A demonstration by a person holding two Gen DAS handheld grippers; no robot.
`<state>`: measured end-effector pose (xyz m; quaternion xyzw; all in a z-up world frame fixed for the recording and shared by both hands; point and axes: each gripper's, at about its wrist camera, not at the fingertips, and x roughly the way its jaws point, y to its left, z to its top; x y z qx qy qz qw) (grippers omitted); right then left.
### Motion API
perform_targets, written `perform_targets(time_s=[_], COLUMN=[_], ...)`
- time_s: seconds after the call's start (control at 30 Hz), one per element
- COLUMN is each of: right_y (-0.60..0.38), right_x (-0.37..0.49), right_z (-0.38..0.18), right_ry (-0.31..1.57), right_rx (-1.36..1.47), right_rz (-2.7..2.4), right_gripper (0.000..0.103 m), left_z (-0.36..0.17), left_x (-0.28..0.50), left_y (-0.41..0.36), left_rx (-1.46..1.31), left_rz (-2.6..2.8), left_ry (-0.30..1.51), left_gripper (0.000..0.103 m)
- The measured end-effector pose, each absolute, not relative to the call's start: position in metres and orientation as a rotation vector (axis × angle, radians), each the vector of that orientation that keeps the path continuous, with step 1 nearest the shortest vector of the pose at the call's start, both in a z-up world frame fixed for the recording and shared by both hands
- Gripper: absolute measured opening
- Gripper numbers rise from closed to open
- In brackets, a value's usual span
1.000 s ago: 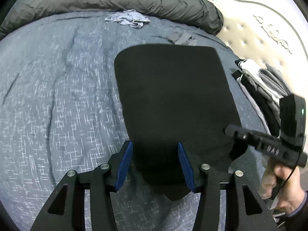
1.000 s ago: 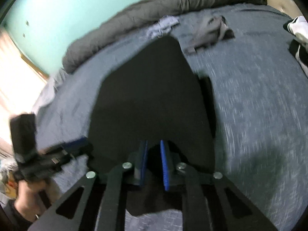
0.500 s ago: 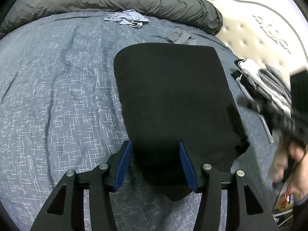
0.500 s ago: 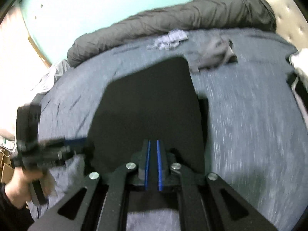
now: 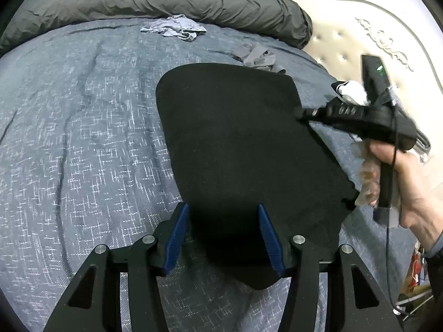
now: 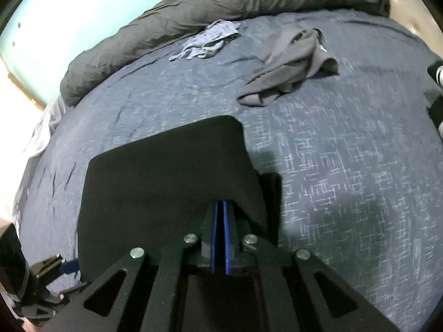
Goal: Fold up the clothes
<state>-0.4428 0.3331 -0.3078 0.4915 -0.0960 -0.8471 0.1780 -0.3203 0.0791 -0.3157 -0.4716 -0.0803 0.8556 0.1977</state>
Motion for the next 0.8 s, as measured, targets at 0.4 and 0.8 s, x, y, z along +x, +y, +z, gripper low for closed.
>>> perform_targets(time_s=[0.4, 0.8], right_y=[0.298, 0.357], right_x=[-0.486, -0.404], right_z=[-0.301, -0.247], right_ry=[0.017, -0.297], right_rx=[1.434, 1.213], right_rz=[-2.399, -2.566], right_gripper=[0.002, 0.007], left_z=[-0.316, -0.290], left_x=[-0.322, -0.295], left_y=[0.081, 0.051], left_rx=[-1.299, -1.289], left_rz=[2.388, 2.446], left_ry=[-0.186, -0.214], left_gripper=[0.057, 0.057])
